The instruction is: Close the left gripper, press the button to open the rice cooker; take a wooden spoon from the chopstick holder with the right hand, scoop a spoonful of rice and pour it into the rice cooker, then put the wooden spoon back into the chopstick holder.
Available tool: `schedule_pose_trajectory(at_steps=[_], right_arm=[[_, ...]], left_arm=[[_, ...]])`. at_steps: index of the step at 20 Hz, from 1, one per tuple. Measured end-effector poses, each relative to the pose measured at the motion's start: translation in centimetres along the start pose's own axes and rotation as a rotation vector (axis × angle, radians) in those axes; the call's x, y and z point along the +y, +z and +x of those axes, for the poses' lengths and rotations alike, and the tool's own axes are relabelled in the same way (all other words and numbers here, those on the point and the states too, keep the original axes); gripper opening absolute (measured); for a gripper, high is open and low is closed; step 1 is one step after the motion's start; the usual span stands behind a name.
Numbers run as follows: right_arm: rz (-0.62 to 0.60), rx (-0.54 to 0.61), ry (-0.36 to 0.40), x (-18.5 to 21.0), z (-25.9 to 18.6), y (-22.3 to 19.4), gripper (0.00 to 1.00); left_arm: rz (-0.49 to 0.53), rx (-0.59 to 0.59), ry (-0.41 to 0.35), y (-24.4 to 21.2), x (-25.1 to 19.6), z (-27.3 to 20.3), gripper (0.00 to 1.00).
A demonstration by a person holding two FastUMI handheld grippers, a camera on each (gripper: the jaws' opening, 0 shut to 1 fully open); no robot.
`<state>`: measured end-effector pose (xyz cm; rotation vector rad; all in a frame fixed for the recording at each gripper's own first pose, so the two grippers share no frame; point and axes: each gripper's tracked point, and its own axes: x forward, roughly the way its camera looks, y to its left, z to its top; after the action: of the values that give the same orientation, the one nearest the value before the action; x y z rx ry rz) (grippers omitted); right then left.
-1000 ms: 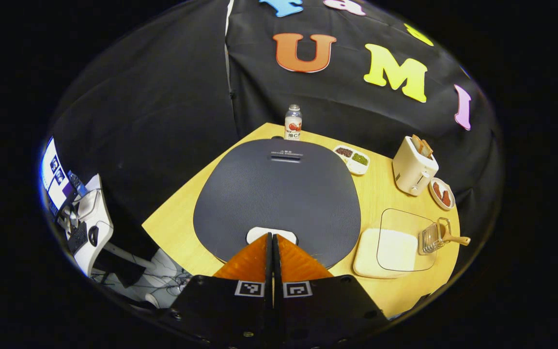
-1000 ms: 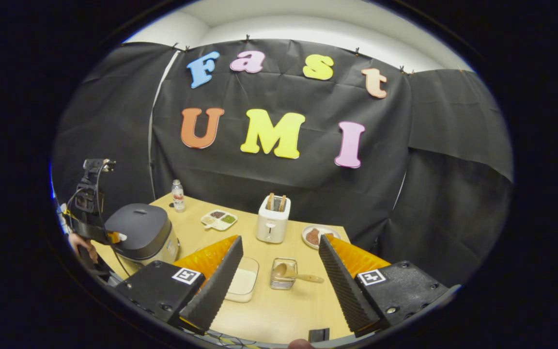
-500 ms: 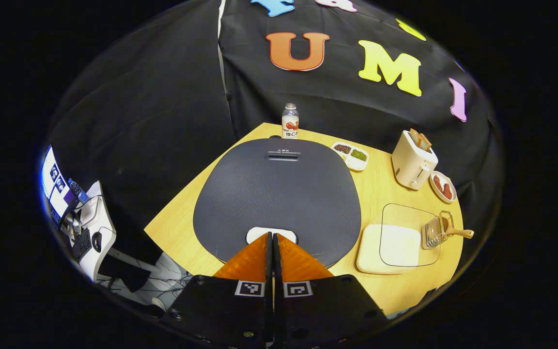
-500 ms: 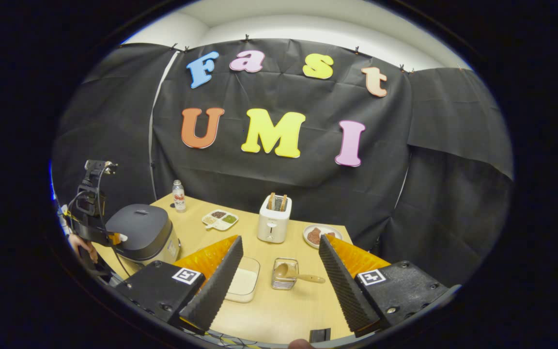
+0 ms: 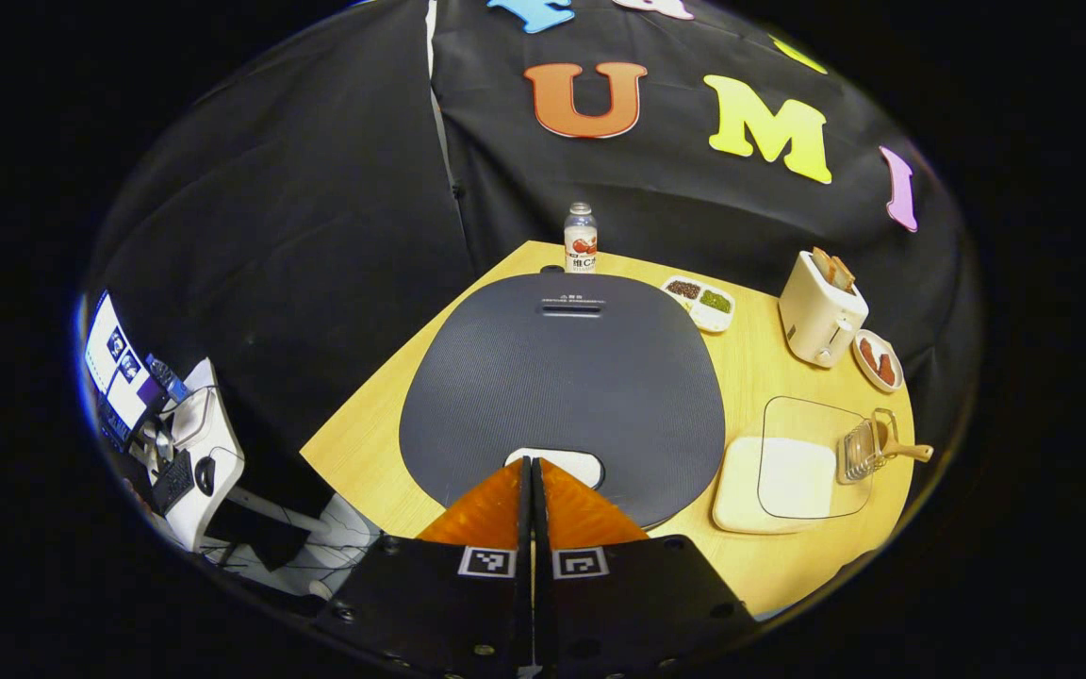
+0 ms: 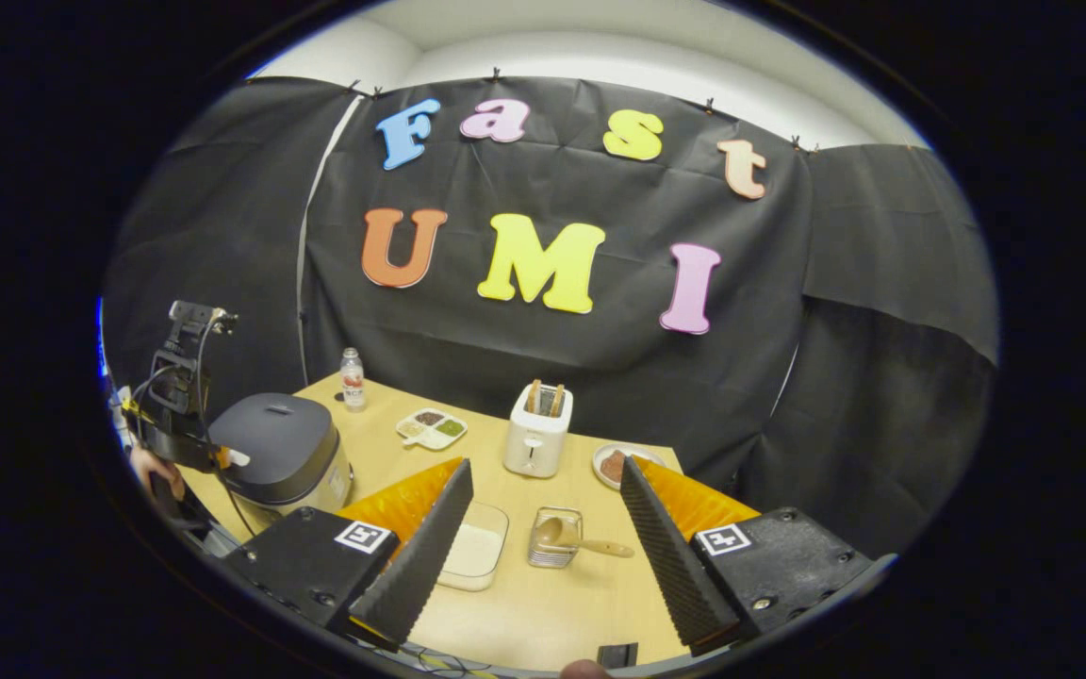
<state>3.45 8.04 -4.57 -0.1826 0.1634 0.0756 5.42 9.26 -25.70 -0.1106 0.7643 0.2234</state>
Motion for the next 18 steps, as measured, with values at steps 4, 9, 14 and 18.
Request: schedule_pose_trajectory(at_steps=[4,9,14,18], right_arm=[[0.002,-0.007,0.002,0.1,0.0,0.4,1.00],[-0.007,-0.002,0.007,0.5,0.1,0.3,1.00],[-0.014,0.000,0.007,0.4,0.3,0.2,1.00],[-0.007,0.016,0.008,0.3,0.5,-0.3,1.00]], left_arm=[[-0.009,0.012,-0.008,0.2,-0.1,-0.1,0.00],[-0.029,-0.014,-0.048,1.4,-0.7,-0.1,0.00],[-0.005,0.005,-0.041,0.5,-1.0,0.1,0.00],[-0.031,-0.004,-0.050,0.2,-1.2,0.1,0.01]])
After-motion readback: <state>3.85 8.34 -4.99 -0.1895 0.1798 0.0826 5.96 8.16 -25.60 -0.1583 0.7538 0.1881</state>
